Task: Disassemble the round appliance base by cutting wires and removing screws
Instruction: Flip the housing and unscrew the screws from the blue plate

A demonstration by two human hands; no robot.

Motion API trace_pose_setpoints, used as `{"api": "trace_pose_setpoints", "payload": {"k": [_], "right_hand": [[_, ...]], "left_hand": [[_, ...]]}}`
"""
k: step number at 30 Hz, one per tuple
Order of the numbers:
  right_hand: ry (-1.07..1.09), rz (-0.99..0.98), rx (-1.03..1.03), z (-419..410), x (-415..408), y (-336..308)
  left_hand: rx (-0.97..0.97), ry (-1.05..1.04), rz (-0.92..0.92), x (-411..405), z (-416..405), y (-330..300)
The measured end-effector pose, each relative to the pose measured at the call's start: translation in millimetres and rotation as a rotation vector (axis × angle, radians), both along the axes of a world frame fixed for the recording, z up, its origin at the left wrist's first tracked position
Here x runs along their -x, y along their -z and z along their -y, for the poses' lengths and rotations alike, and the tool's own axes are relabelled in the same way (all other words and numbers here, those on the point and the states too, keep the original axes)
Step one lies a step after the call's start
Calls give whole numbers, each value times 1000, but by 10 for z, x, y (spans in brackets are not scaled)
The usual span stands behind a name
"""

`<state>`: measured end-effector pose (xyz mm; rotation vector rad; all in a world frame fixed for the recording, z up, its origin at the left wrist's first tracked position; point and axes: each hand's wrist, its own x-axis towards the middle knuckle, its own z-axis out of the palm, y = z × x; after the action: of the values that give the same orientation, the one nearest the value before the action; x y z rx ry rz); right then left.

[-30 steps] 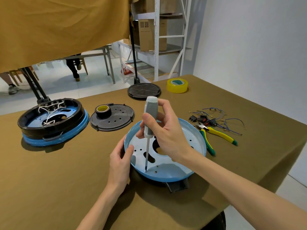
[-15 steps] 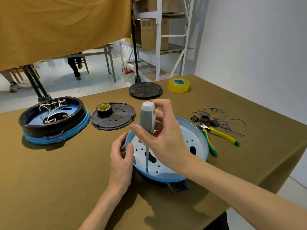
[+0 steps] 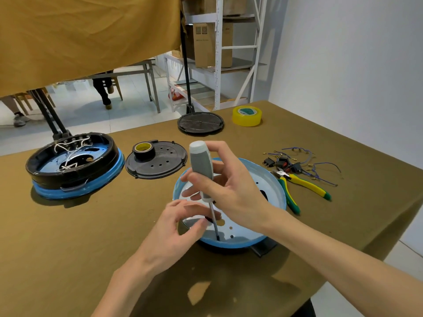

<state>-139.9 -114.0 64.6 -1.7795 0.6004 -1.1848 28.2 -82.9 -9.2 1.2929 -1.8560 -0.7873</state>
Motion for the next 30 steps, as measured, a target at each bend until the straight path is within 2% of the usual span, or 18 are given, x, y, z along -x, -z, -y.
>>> {"api": "trace_pose_setpoints", "payload": {"k": [3, 11, 17, 20, 24, 27, 30], "right_hand": [[-14, 37, -12, -25, 90, 11], [-108, 23, -121, -71, 284, -85], [101, 118, -99, -122, 130, -202], [138, 197, -165, -99, 8, -223], [-278, 109, -330, -7, -9, -301], [-258, 61, -287, 55, -3, -278], [-155, 91, -235, 78, 16, -231]], "left_hand": [[-19, 42, 68, 36, 6, -1], [118, 11, 53, 132, -13, -47], [170, -19, 89, 175, -22, -53], [119, -26, 72, 168, -25, -72], [-32, -14, 73, 104, -14, -132], [-108, 110, 177, 79, 2, -222], [-158, 273, 154, 96, 67, -324]]}}
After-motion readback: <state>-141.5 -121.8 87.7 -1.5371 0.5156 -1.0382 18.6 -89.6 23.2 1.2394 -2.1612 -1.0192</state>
